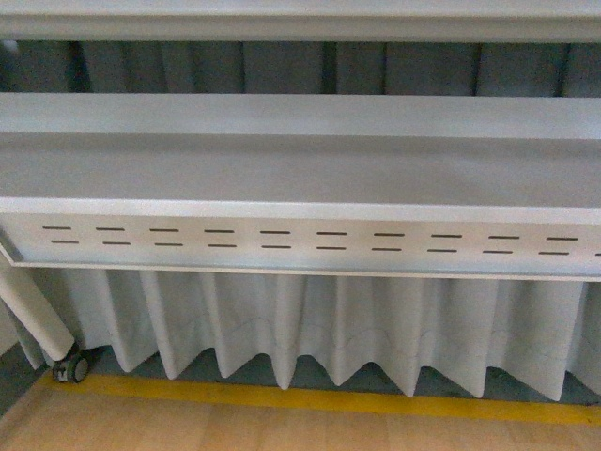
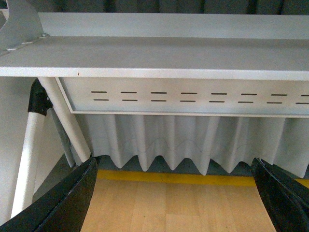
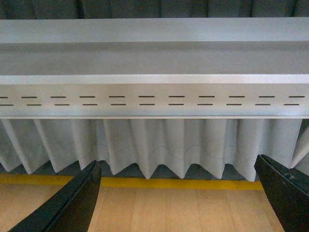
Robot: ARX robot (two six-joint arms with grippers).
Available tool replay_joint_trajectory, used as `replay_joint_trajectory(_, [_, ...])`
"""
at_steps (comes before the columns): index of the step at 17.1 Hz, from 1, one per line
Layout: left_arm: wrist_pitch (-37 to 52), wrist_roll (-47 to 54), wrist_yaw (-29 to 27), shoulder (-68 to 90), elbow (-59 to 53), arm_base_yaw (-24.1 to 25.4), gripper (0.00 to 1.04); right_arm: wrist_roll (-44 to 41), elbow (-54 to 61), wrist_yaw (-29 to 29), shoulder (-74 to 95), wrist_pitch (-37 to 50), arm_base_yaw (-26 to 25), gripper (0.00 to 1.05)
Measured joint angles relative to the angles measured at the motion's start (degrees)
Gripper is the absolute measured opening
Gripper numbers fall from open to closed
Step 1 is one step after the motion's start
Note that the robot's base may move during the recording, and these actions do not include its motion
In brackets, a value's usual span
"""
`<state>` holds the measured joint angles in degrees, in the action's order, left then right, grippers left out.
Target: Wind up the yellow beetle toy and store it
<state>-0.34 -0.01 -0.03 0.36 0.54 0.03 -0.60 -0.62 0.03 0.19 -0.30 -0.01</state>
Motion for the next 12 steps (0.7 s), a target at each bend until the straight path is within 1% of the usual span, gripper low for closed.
replay_joint_trajectory(12, [0.0,0.0,0.0,0.0,0.0,0.0,0.98,0.0,0.0,0.0,0.0,0.0,0.0,0.98])
